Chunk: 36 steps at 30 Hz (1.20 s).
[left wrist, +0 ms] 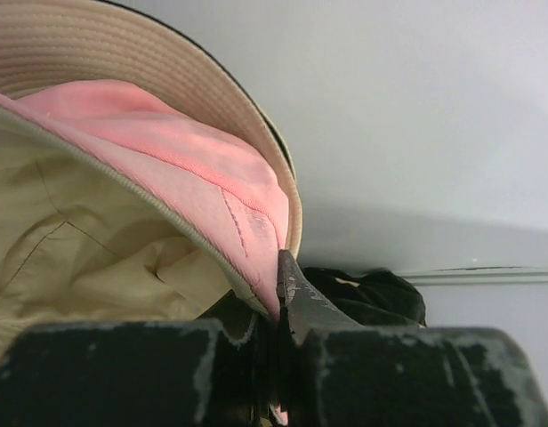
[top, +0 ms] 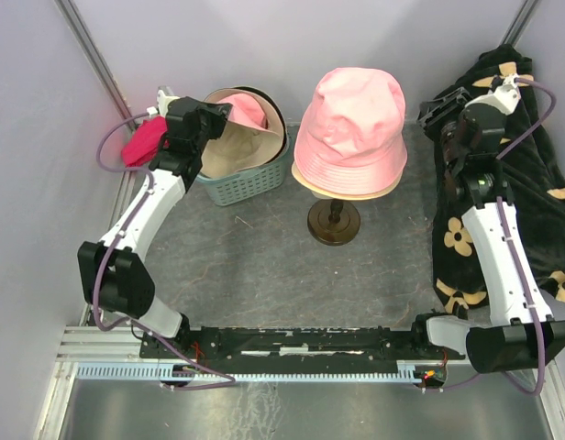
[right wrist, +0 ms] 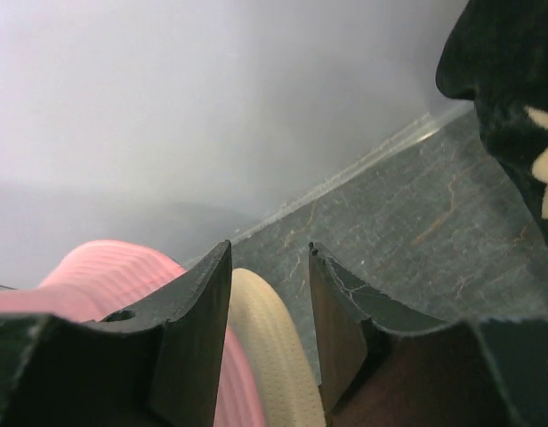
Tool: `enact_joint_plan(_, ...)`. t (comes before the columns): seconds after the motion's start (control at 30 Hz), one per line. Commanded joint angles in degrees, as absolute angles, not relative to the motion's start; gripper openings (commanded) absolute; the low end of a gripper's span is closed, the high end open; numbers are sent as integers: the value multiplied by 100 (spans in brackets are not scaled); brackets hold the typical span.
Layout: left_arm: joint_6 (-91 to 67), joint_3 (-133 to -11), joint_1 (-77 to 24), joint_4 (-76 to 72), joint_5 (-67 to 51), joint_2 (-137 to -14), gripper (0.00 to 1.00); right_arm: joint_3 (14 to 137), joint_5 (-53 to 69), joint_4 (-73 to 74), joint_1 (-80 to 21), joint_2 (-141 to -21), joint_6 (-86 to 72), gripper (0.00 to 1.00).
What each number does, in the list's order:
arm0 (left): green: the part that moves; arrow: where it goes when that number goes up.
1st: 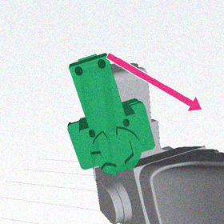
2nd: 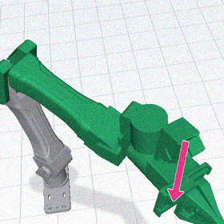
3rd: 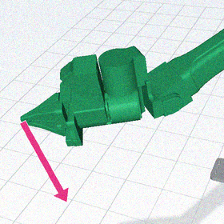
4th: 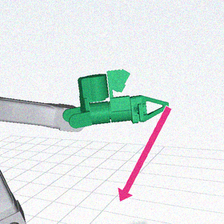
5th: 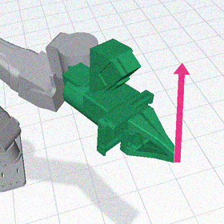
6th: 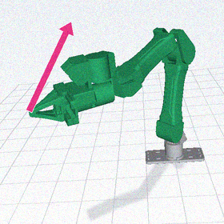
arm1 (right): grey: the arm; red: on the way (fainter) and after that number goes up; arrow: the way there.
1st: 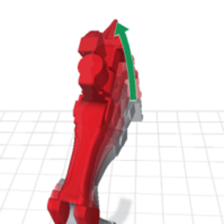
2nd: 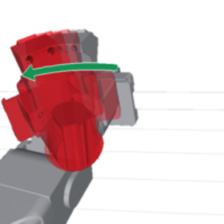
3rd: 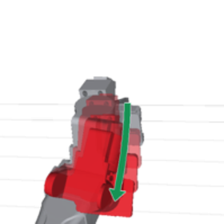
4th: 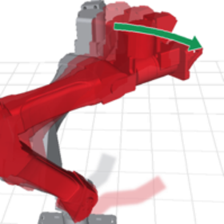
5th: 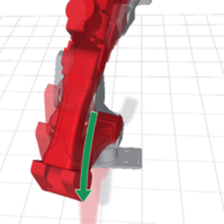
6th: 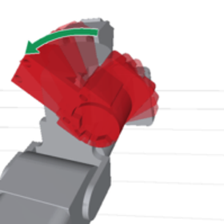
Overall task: Stack the hats
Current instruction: Pick up the hat from the bin.
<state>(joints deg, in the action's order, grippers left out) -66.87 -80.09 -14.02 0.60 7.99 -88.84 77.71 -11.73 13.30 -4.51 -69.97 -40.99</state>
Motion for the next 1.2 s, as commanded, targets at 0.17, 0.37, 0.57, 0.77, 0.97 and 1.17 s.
enact_joint_plan(0.17,-6544,-8835,-1437,11,981,-8378,3,8476,-1413,1509,-472,-6721,-3722,48)
enact_joint_plan(0.37,-6531,-9178,-1439,44,963,-8242,3,8909,-1356,1568,-472,-6719,-3617,49)
enact_joint_plan(0.57,-6417,-9796,-1444,127,962,-8347,3,9707,-799,1660,-474,-6936,-3657,51)
enact_joint_plan(0.77,-6580,-10228,-1520,63,938,-8583,3,10378,267,1512,-474,-7225,-3699,51)
enact_joint_plan(0.97,-6665,-10869,-1752,-76,945,-8931,3,11188,1240,1639,-470,-7577,-3595,52)
enact_joint_plan(1.17,-6645,-11778,-1994,-39,972,-9534,3,11768,1970,1723,-474,-8027,-3669,55)
